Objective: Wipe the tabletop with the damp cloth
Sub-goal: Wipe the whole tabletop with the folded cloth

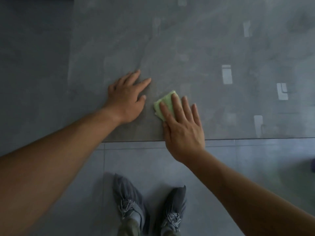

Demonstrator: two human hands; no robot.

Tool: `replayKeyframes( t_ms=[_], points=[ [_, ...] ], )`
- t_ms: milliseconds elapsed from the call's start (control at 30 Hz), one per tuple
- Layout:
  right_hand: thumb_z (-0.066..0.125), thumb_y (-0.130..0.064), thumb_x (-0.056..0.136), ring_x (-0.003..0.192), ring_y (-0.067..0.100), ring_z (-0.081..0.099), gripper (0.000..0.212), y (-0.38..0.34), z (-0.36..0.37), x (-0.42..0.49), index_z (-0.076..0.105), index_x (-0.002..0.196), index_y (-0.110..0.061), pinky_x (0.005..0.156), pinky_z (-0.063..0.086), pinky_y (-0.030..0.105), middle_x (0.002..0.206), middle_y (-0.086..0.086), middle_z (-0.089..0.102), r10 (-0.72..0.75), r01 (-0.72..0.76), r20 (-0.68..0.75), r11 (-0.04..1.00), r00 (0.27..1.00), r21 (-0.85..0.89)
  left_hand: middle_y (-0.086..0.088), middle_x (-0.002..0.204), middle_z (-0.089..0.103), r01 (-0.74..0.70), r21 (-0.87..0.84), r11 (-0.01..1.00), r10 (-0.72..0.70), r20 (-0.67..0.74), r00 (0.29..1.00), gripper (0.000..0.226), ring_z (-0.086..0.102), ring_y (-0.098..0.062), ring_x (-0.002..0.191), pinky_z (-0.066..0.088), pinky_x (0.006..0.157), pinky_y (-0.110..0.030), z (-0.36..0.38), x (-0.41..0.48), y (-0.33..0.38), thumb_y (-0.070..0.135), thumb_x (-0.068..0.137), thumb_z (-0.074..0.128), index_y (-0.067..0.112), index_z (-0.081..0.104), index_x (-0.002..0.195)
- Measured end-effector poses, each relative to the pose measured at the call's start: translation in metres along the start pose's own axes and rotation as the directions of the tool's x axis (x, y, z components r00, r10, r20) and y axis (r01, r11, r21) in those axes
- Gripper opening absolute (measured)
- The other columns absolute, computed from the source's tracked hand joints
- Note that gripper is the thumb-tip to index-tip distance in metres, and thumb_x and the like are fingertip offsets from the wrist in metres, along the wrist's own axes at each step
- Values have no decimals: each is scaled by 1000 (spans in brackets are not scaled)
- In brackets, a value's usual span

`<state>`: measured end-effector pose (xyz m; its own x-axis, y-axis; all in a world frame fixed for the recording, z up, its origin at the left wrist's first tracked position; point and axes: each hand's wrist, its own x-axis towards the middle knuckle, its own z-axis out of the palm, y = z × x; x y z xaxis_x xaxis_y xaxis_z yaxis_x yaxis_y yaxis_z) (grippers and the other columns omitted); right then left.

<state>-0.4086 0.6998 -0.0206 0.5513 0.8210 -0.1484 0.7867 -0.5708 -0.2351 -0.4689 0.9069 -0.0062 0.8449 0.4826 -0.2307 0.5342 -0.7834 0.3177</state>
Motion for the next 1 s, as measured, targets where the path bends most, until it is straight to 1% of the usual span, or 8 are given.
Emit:
replayKeyframes(
  t_ms=[100, 267, 467, 533, 633, 700, 900, 1000],
  points=[
    [36, -39, 101, 154, 33, 9, 56, 0, -2, 41, 25, 156, -36, 125, 5, 50, 167, 4, 13, -54, 55, -28, 998, 998, 22, -6, 153, 41, -53, -107, 993, 48, -48, 998, 64, 39, -30, 137, 30, 109, -45, -10, -2, -16, 29, 86, 43, 23, 35, 150],
    [31, -41, 101, 154, 33, 4, 58, 5, -7, 87, 17, 157, -38, 125, 3, 48, 168, 4, 5, 241, -237, -69, 969, 968, 65, -17, 149, 42, -21, -17, 1000, 18, -147, 989, 63, 37, -35, 138, 30, 112, -49, -15, -3, -46, 27, 82, 43, 11, 44, 143],
    [35, -41, 102, 153, 36, 14, 55, -32, 5, 38, 29, 156, -33, 124, 11, 52, 166, 7, 17, -80, 81, -4, 997, 997, 10, -15, 161, 20, 5, 62, 998, -1, -63, 998, 58, 16, -31, 148, 13, 118, -47, -17, 7, -55, 31, 93, 49, 23, 36, 148],
    [36, -41, 101, 153, 35, 14, 56, -16, -3, 70, 26, 156, -36, 124, 9, 50, 167, 6, 15, 11, -11, -45, 1000, 999, 4, -13, 161, 20, -8, 82, 997, 12, -53, 998, 56, 17, -30, 148, 15, 117, -46, -17, 10, -59, 33, 92, 52, 26, 38, 146],
    [32, -42, 102, 154, 30, 2, 59, 3, -17, 120, 15, 158, -38, 125, 1, 46, 168, 3, 3, 271, -269, -43, 962, 962, 54, -11, 157, 29, -27, 122, 992, 34, -57, 998, 53, 26, -31, 142, 23, 112, -47, -20, 14, -66, 39, 89, 54, 31, 45, 141],
    [29, -41, 103, 154, 31, 1, 59, -8, -16, 122, 12, 158, -37, 125, 1, 45, 168, 4, 2, 318, -314, -67, 947, 946, 61, -9, 153, 33, -30, 124, 992, 38, -66, 997, 52, 31, -32, 137, 27, 108, -47, -24, 15, -67, 41, 87, 55, 33, 48, 138],
    [32, -43, 102, 153, 33, 14, 54, -28, -3, 66, 28, 155, -36, 124, 10, 50, 167, 5, 16, -15, 15, 0, 1000, 1000, -3, -7, 150, 36, -17, 101, 995, 23, -58, 998, 51, 33, -31, 133, 27, 105, -46, -25, 16, -66, 42, 85, 56, 35, 51, 135],
    [29, -44, 99, 154, 31, 11, 57, -2, -17, 119, 24, 156, -38, 125, 7, 47, 168, 3, 12, 149, -149, -47, 989, 988, -11, -7, 147, 39, -28, 104, 994, 34, -58, 998, 48, 34, -32, 131, 28, 103, -45, -27, 18, -66, 42, 84, 57, 35, 53, 132]
  ],
)
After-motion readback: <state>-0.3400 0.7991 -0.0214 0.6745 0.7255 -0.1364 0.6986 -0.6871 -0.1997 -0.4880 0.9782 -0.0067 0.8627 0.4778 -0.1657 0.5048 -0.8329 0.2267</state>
